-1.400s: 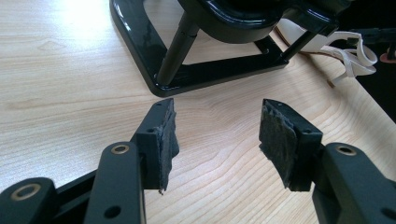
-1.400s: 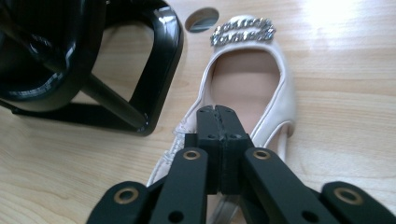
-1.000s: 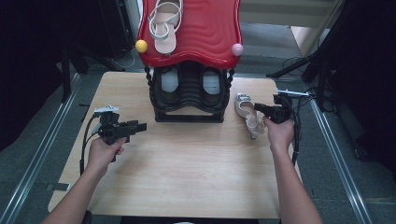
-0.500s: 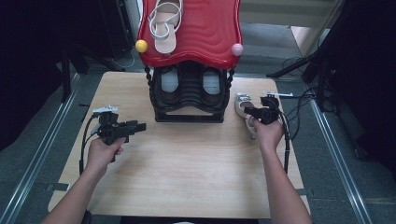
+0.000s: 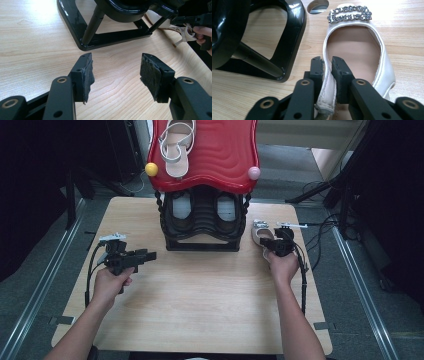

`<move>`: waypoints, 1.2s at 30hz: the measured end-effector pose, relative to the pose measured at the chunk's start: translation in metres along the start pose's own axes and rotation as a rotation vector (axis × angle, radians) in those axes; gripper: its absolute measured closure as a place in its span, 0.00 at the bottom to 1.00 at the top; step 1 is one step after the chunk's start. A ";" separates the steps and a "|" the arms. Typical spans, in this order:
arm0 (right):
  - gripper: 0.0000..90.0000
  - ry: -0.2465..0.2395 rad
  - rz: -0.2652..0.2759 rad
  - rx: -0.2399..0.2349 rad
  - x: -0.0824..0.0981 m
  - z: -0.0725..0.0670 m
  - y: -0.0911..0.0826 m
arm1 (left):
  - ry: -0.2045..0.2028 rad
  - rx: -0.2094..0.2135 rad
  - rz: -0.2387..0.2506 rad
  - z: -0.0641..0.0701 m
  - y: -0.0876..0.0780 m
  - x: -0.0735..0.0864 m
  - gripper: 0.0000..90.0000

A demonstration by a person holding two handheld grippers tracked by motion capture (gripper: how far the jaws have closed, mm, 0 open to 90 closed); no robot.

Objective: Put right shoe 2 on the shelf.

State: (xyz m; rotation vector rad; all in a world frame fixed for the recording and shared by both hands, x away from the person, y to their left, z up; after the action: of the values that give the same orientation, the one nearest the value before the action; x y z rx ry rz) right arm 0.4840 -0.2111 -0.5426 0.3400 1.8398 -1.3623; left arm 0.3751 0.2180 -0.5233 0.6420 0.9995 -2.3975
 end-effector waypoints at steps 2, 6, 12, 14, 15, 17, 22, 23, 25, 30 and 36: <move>0.93 0.000 -0.007 0.005 0.000 0.000 0.001 | 0.000 0.001 -0.004 0.000 0.000 0.000 0.49; 0.95 0.016 -0.011 0.002 0.001 0.001 0.000 | -0.002 -0.001 -0.004 -0.001 0.001 0.000 0.49; 0.98 0.037 -0.016 -0.018 0.000 0.005 -0.001 | -0.012 0.004 -0.003 -0.001 0.000 0.000 0.48; 0.98 0.050 -0.012 -0.023 -0.001 0.006 -0.001 | -0.014 0.002 -0.005 -0.001 0.000 0.000 0.48; 0.98 0.051 -0.006 -0.020 -0.002 0.007 -0.001 | -0.016 0.001 -0.004 -0.001 0.001 0.000 0.48; 0.98 0.053 -0.001 -0.018 -0.003 0.008 -0.003 | -0.013 0.004 -0.006 -0.001 0.000 0.000 0.48; 0.98 0.062 -0.007 -0.019 -0.006 0.011 -0.006 | -0.023 0.006 -0.010 -0.001 0.001 0.000 0.48; 0.99 0.066 -0.003 -0.019 -0.006 0.012 -0.007 | -0.027 0.009 -0.009 -0.001 0.001 0.000 0.48; 0.99 0.078 0.003 -0.026 -0.007 0.014 -0.009 | -0.026 0.009 -0.006 0.000 0.001 0.000 0.47; 0.99 0.099 0.027 -0.037 -0.012 0.018 -0.016 | -0.020 0.007 -0.012 0.000 0.001 0.001 0.48; 0.99 0.114 0.030 -0.039 -0.019 0.022 -0.022 | -0.025 0.011 -0.016 0.000 0.001 0.001 0.48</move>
State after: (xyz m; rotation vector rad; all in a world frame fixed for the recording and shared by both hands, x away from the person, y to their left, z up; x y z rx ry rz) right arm 0.4920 -0.2349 -0.5164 0.4312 1.9437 -1.3089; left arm 0.3751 0.2173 -0.5245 0.6083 0.9853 -2.4207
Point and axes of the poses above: each handheld gripper's, and its own axes: y roughly forward along the jaws, x roughly out of its underside, z roughly to its right, the point moved 7 cm from there along y, roughly forward along the jaws, and after that the axes turned 15 degrees about -y, right-handed, at the moved point
